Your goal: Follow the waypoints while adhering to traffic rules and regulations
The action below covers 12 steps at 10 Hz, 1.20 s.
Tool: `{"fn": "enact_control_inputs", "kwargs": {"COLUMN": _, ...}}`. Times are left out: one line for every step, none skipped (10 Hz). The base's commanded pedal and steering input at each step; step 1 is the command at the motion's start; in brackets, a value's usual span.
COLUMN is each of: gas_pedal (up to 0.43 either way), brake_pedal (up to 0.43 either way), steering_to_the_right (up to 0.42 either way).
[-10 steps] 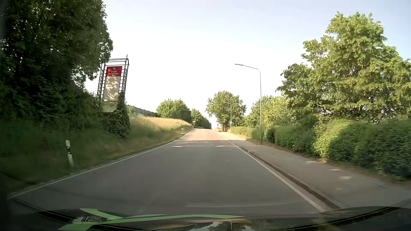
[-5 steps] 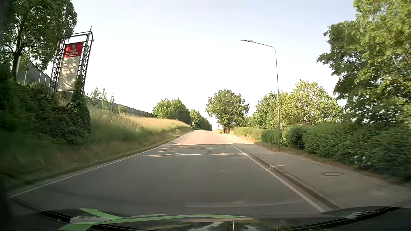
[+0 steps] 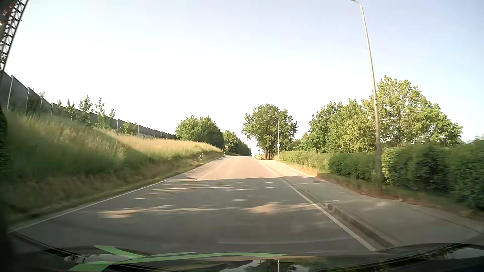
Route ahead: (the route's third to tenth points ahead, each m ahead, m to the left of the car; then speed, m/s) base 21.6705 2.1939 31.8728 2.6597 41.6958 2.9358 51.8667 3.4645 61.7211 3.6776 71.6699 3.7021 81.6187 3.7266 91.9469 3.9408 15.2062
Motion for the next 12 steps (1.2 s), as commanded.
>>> {"fn": "enact_control_inputs", "kwargs": {"gas_pedal": 0.248, "brake_pedal": 0.000, "steering_to_the_right": -0.009}}
{"fn": "enact_control_inputs", "kwargs": {"gas_pedal": 0.248, "brake_pedal": 0.000, "steering_to_the_right": -0.012}}
{"fn": "enact_control_inputs", "kwargs": {"gas_pedal": 0.248, "brake_pedal": 0.000, "steering_to_the_right": -0.014}}
{"fn": "enact_control_inputs", "kwargs": {"gas_pedal": 0.248, "brake_pedal": 0.000, "steering_to_the_right": -0.015}}
{"fn": "enact_control_inputs", "kwargs": {"gas_pedal": 0.248, "brake_pedal": 0.000, "steering_to_the_right": -0.015}}
{"fn": "enact_control_inputs", "kwargs": {"gas_pedal": 0.240, "brake_pedal": 0.000, "steering_to_the_right": -0.015}}
{"fn": "enact_control_inputs", "kwargs": {"gas_pedal": 0.220, "brake_pedal": 0.000, "steering_to_the_right": -0.015}}
{"fn": "enact_control_inputs", "kwargs": {"gas_pedal": 0.209, "brake_pedal": 0.000, "steering_to_the_right": -0.015}}
{"fn": "enact_control_inputs", "kwargs": {"gas_pedal": 0.197, "brake_pedal": 0.000, "steering_to_the_right": -0.015}}
{"fn": "enact_control_inputs", "kwargs": {"gas_pedal": 0.197, "brake_pedal": 0.000, "steering_to_the_right": -0.015}}
{"fn": "enact_control_inputs", "kwargs": {"gas_pedal": 0.209, "brake_pedal": 0.000, "steering_to_the_right": -0.015}}
{"fn": "enact_control_inputs", "kwargs": {"gas_pedal": 0.240, "brake_pedal": 0.000, "steering_to_the_right": -0.015}}
